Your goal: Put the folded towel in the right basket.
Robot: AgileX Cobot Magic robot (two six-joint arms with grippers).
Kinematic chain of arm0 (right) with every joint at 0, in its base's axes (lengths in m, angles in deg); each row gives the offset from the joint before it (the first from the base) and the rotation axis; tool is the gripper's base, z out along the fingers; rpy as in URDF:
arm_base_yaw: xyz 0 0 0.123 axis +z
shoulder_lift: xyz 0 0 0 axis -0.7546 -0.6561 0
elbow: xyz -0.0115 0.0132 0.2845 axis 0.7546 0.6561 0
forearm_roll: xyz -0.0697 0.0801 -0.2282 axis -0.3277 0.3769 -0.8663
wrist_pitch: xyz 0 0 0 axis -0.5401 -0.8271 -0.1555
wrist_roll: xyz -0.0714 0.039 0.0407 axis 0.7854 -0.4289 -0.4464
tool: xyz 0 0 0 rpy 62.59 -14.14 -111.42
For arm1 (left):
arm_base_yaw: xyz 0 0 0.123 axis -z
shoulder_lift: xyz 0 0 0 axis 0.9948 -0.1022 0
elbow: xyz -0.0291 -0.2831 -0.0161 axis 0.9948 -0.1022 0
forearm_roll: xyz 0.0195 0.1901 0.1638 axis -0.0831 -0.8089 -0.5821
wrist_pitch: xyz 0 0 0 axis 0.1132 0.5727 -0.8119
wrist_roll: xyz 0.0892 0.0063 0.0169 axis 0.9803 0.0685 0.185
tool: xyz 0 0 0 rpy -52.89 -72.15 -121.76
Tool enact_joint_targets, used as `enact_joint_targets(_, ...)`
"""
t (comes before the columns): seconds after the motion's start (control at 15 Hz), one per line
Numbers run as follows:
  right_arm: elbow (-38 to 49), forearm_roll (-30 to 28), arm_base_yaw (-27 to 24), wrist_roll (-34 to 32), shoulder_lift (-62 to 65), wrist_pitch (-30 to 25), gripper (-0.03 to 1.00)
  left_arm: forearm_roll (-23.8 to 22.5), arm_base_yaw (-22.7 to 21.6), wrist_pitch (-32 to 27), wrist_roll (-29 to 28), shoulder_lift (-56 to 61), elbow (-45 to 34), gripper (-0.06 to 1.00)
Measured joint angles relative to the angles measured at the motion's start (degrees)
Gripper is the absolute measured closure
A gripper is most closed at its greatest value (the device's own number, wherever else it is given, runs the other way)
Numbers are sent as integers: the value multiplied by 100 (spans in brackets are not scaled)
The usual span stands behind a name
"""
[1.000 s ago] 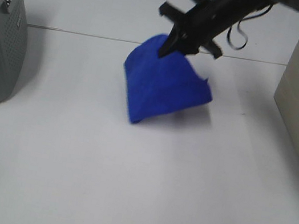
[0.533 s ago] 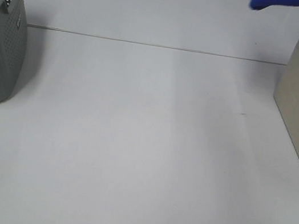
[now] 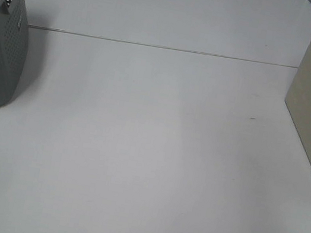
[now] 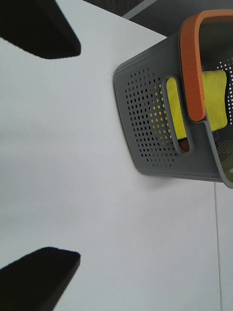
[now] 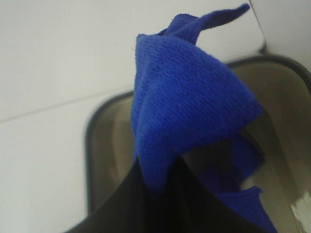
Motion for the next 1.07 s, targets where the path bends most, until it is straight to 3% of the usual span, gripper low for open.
enact_joint_targets(0.2, 1014, -1163, 0, -361, -166, -69, 84, 0, 0, 0, 0, 0, 0, -3)
enact_joint_targets(0.27, 1163, -1255, 0, -567, -229, -69, 71, 0, 0, 0, 0, 0, 0, -3)
enact_joint_targets(0.4, 1352, -1215, 0, -579, -332, -69, 22, 0, 0, 0, 0, 0, 0, -3)
enact_joint_targets(0.47, 1364, -1094, 0, -539, -344, -63, 8, 0, 0, 0, 0, 0, 0, -3)
enact_joint_targets(0.53, 1364, -985, 0, -498, -344, -63, 3, 0, 0, 0, 0, 0, 0, -3)
enact_joint_targets(0.73, 1364, -911, 143, -464, -298, -63, 0, 0, 0, 0, 0, 0, 0, -3)
enact_joint_targets(1.07, 1364, -1266, 1083, -464, 407, -74, 0, 0, 0, 0, 0, 0, 0, -3)
